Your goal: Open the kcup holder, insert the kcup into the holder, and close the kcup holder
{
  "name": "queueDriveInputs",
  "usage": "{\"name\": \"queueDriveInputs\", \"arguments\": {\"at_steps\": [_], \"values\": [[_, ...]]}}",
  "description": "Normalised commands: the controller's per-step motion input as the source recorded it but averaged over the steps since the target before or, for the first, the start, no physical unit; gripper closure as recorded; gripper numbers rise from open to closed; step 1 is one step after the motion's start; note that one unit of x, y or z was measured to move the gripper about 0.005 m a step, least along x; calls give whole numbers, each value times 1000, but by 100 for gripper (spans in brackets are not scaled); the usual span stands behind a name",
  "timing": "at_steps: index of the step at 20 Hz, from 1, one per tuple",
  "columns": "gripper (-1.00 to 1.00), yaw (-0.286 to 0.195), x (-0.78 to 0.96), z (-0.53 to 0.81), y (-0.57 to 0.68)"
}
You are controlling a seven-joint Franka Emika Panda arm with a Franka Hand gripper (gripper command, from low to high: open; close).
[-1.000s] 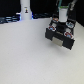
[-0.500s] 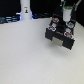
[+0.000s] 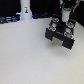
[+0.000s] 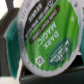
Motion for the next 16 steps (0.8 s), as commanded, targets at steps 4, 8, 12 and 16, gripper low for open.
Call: {"name": "queueDriveInputs", "arguments": {"at_steps": [4,8,12,16], "values": [[100,31,-102,-264,-48],[100,19,-49,-259,-49],[100,7,13,-205,-76],[100,1,26,-164,-51]]}}
